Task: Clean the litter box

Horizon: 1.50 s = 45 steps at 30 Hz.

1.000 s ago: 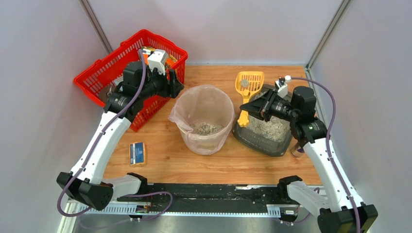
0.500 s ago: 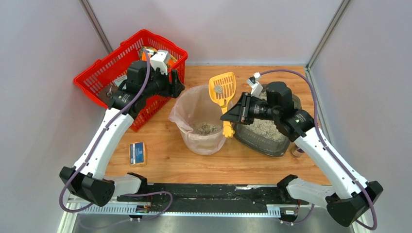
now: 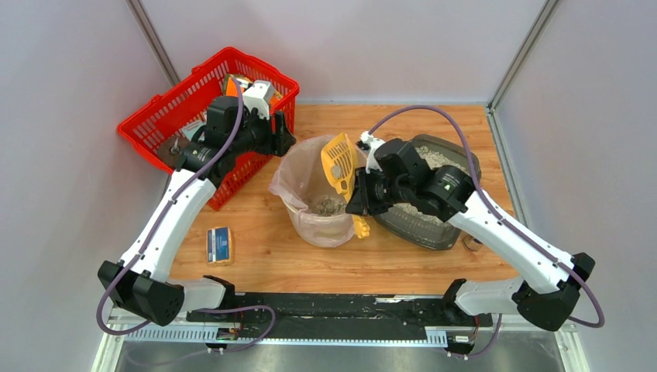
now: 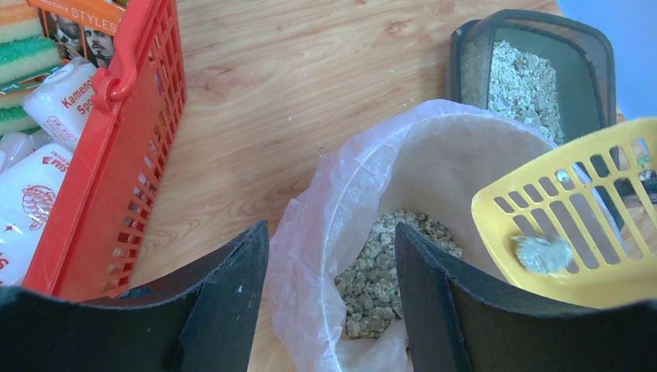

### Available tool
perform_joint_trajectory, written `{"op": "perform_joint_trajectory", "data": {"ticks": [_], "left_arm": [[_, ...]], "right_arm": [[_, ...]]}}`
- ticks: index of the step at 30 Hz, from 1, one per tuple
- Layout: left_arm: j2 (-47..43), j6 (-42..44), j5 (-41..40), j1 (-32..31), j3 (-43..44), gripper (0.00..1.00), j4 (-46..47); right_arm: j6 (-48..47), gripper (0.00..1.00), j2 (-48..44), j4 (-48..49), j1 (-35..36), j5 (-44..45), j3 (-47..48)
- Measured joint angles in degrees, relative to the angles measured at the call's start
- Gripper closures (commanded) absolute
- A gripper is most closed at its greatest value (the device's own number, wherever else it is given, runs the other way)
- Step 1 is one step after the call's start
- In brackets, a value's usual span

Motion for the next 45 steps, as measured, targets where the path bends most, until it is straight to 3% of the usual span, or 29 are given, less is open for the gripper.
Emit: {"op": "perform_joint_trajectory", "data": {"ticks": [16,22,31,40,45], "left_arm": [[0.04,0.00,0.33,0.00,0.00,0.32,0.02],[0.04,0.00,0.31,0.00,0.00,0.32,0.02],[0.04,0.00,0.31,0.00,0.00,0.32,0.02],[0.04,0.00,0.31,0.00,0.00,0.32,0.02],[0.07,0.00,0.31,0.00,0.00,0.32,0.02]], "right_arm": [[-11.26,0.99,12.04,-20.87,17.00,30.10,17.59],[-14.16,0.98,19.12,-22.86,21.84,42.64,21.66],[-18.47,0.97,19.54,-24.09,27.69,56.17,21.66],[-19.85,0.99,16.00,-23.91,30.21,61.02,20.11],[-17.79,1.00,12.61,-24.13,30.16,57.88,11.69]]}}
